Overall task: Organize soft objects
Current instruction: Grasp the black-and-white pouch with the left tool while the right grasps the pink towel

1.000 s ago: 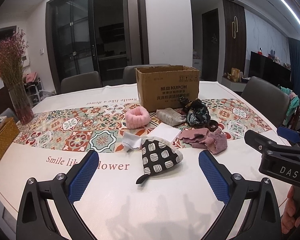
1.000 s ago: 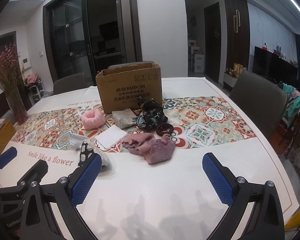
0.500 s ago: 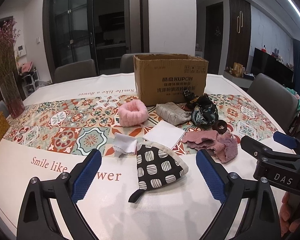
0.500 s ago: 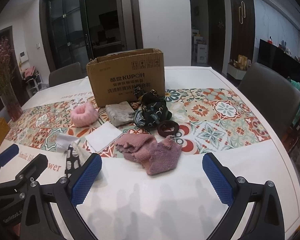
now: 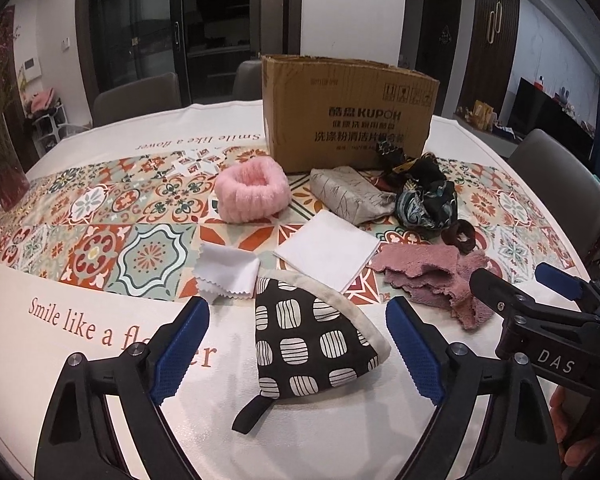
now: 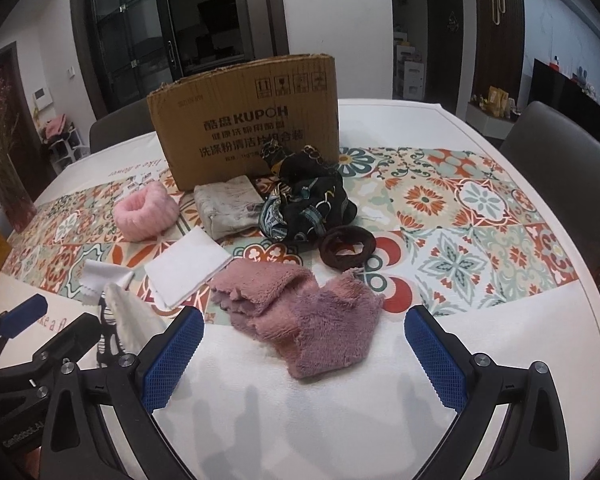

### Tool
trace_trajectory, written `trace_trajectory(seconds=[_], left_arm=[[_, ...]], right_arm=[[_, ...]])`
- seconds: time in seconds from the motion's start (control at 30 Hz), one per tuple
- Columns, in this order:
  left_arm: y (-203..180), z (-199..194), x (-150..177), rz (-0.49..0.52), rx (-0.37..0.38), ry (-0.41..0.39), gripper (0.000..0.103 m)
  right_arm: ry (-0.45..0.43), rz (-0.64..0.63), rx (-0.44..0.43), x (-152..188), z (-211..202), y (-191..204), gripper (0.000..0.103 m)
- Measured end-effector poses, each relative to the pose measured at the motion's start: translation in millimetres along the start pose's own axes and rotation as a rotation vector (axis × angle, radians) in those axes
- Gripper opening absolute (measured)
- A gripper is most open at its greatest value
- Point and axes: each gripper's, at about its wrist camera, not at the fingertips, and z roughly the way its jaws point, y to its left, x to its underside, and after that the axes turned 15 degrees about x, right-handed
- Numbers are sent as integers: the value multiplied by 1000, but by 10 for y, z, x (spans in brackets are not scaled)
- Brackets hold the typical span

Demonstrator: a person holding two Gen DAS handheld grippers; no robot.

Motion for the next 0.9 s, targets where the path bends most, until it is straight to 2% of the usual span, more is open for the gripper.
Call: trace_trajectory(seconds=[0.2,0.53,0.67,0.77,0.9], left_arm=[[58,173,-12,-24,-7,48,88],[107,371,-16,-64,23,109,84],[134,446,0,-87,41,134,79],[154,493,14,-102,59,148,72],[153,515,20,-101,60,149,69]], right_arm=[[42,-2,-16,-3,195,28,102],[81,-11,-26,-6,419,83,102],[96,-9,-27,-16,487,87,102],[102,-11,-27,-15,521,97,101],[106,-22,-24,-13,557,124,99]])
